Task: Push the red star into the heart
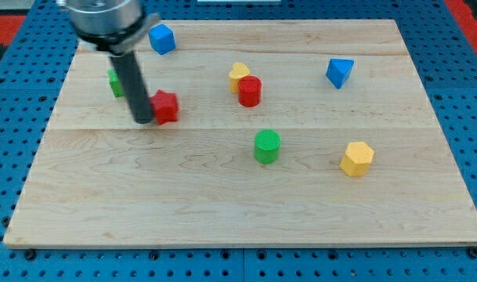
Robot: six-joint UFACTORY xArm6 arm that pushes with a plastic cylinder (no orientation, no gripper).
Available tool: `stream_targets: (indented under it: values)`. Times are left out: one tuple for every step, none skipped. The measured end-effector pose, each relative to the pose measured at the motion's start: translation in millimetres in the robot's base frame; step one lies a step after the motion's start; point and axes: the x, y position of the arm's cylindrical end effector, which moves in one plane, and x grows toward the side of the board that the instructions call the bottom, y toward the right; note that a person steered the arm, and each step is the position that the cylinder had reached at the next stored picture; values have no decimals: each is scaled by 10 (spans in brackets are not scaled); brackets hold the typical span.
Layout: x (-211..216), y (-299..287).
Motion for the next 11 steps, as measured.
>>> stream_targets:
  values:
    - [-142,374]
    - [-271,141]
    - [-297,-80]
    - [-359,114]
    - [-383,364]
    - [-350,584]
    - [95,624]
    - [772,422]
    - [1340,1478]
    - [1424,2881]
    - [1216,3156]
